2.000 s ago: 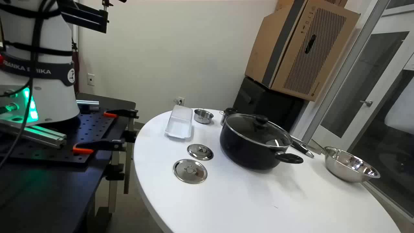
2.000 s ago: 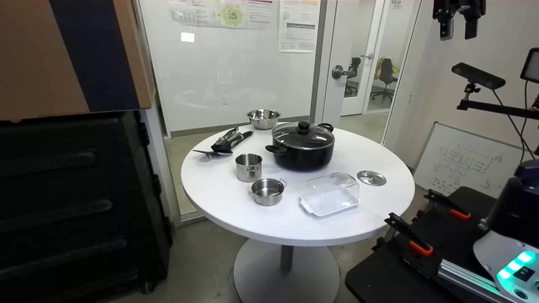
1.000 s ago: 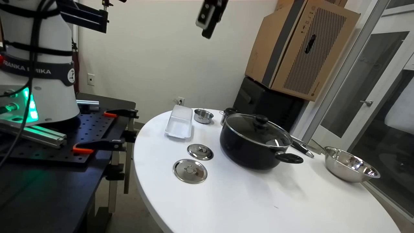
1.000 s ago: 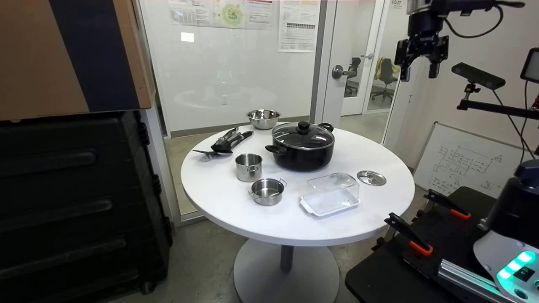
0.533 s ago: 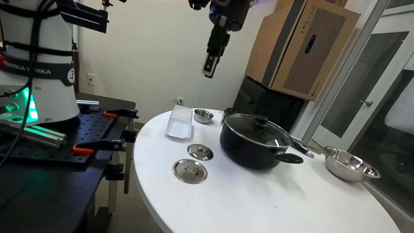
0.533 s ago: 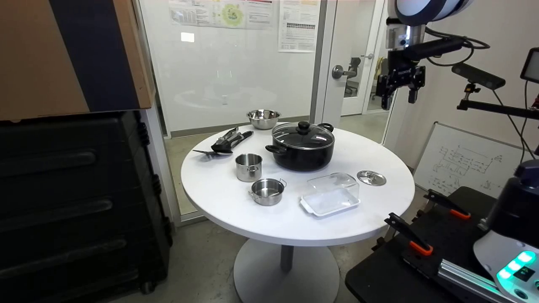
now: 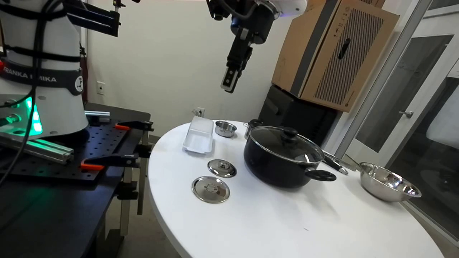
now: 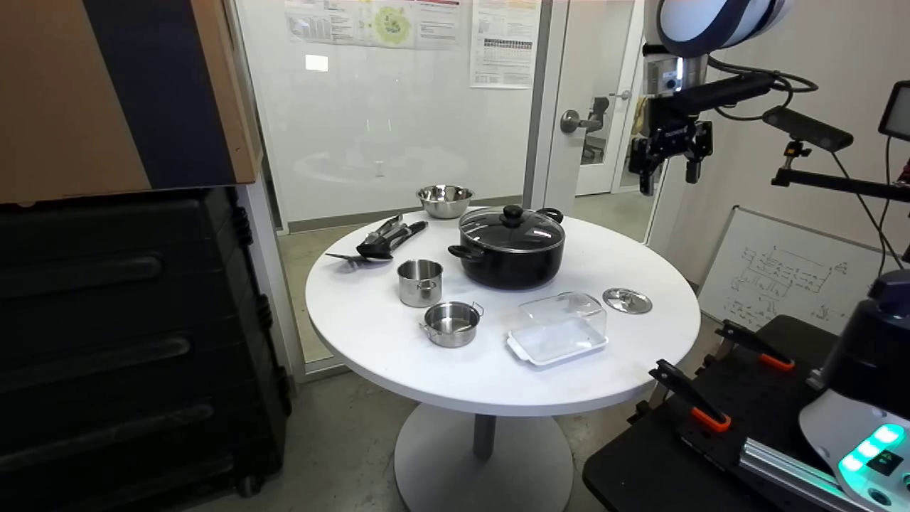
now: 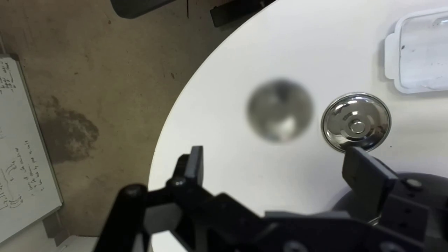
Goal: Cover the silver pot
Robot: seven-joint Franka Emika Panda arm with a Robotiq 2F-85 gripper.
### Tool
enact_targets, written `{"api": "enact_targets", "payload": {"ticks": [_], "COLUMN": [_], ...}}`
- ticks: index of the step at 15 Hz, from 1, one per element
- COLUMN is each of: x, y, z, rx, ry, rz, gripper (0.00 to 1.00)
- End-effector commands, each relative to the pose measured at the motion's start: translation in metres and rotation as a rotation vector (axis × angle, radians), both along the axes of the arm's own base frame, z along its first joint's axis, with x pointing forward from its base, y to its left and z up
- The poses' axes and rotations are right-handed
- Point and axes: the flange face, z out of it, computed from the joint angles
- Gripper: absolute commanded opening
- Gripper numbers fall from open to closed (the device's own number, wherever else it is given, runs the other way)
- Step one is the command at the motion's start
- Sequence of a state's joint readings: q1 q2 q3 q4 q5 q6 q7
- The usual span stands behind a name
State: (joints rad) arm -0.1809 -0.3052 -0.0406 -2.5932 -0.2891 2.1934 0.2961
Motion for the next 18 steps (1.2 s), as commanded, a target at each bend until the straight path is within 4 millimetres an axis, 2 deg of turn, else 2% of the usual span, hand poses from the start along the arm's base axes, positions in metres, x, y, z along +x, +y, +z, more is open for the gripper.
{"api": "enact_targets", "payload": {"ticks": [1,3,7,11,16,18], "x": [0.000,0.001,0.011,0.025,0.032,0.036], "y": [0.000,0.000,0.002,0.007,0.027,0.033], "z": [0.000,-0.004,-0.038,-0.085,-0.149,-0.166], "rx": [0.000,0.005,0.030,0.071,0.081,0.075], "ry": [0.000,0.006,-0.043,-0.102,-0.059,-0.049], "rz": [0.000,0.007,0.005,-0.001,0.025,0.020], "gripper": [1.00,1.00,1.00,1.00,1.00,1.00]}}
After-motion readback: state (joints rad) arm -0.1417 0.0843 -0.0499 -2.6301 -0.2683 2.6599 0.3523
